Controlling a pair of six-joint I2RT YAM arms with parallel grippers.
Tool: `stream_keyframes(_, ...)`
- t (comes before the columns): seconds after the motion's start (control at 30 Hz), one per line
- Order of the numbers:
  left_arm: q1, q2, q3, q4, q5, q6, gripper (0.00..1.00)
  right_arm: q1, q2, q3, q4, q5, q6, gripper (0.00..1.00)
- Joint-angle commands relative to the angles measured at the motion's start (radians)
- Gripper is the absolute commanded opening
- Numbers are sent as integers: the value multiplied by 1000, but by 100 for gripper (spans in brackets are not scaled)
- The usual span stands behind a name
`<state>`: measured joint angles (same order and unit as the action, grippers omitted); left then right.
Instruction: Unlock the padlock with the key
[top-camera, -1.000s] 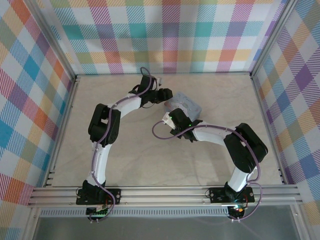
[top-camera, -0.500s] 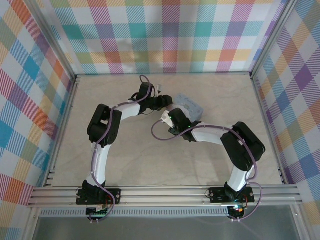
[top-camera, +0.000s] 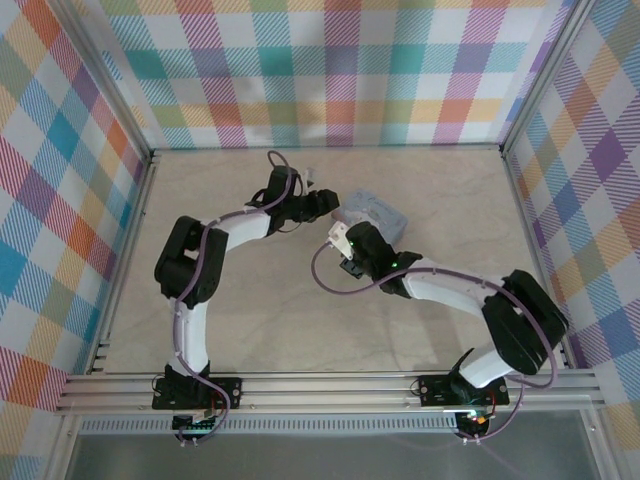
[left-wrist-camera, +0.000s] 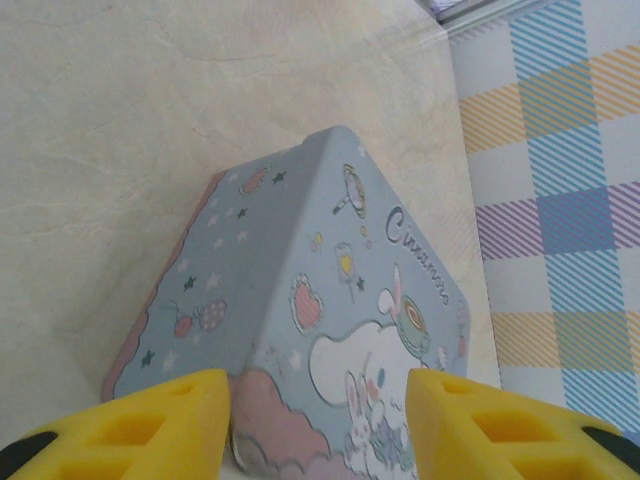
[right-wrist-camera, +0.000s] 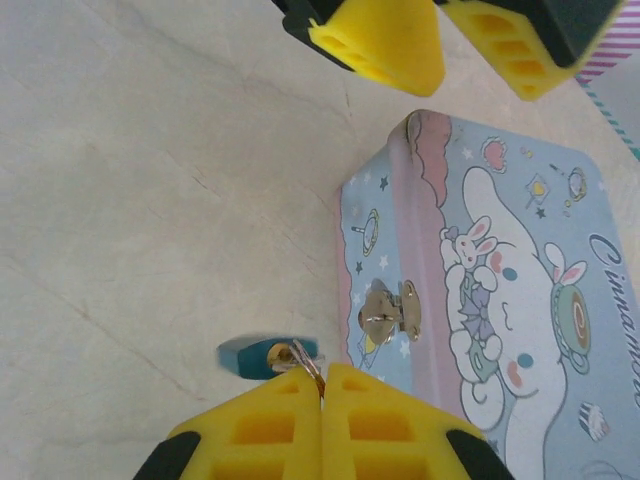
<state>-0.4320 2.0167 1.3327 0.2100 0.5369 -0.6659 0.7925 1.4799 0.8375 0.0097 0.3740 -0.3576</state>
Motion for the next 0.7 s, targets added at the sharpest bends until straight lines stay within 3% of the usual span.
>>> stream_keyframes(0.0, 16, -117, -64, 9, -48, 21, 51, 13, -88, -30, -49, 3, 84, 0)
stream_keyframes(0.43, 16, -424, -363, -16, -164, 45, 52, 13, -345, -107, -259, 70, 364, 0)
stream_keyframes(0.67, 2, -542, -495, -34, -213, 46, 53, 14, -394, -141, -275, -89, 458, 0)
